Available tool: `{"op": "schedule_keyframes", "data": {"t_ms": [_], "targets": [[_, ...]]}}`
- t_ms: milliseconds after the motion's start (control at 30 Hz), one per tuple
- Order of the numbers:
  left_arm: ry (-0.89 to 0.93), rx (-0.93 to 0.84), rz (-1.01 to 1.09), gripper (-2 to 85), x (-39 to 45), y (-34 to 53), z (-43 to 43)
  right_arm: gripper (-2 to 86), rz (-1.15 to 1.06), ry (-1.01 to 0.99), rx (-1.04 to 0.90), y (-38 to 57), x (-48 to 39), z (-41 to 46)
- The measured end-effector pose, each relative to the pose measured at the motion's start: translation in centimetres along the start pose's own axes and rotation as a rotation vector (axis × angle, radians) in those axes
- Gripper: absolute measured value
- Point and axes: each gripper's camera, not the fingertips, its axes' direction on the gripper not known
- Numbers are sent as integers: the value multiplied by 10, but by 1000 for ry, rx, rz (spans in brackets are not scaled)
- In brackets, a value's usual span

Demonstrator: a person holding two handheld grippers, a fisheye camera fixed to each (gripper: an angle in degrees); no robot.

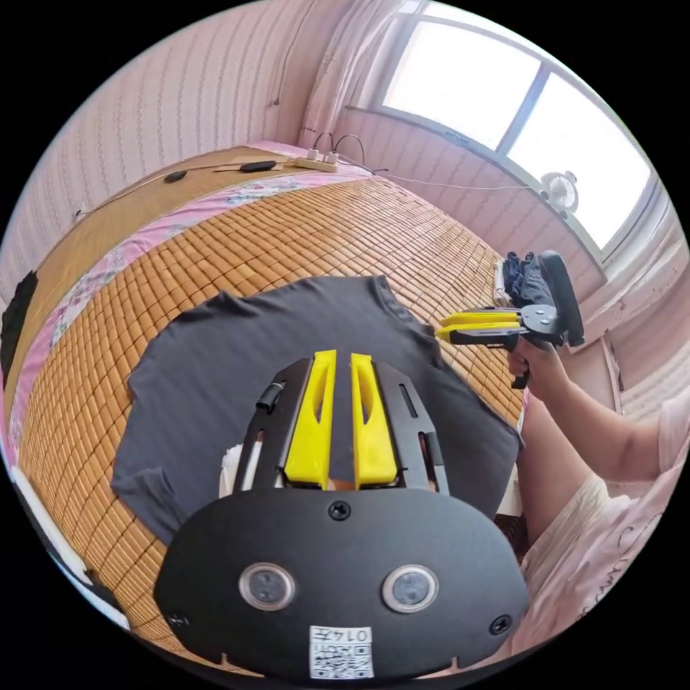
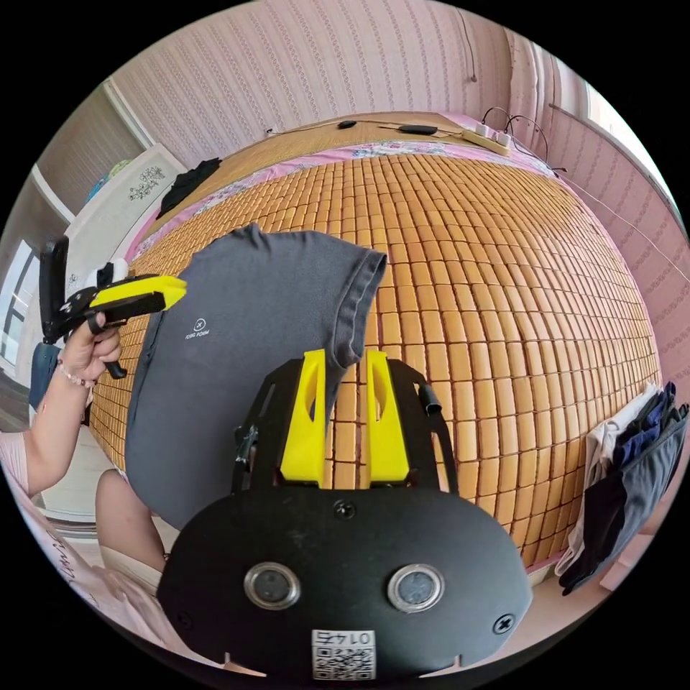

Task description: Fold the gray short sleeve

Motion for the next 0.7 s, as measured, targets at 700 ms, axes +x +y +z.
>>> {"op": "schedule_keyframes", "data": {"t_ms": [700], "targets": [[30, -38, -77, -1, -10, -105, 82, 18, -86, -173, 101, 16, 19, -48]]}}
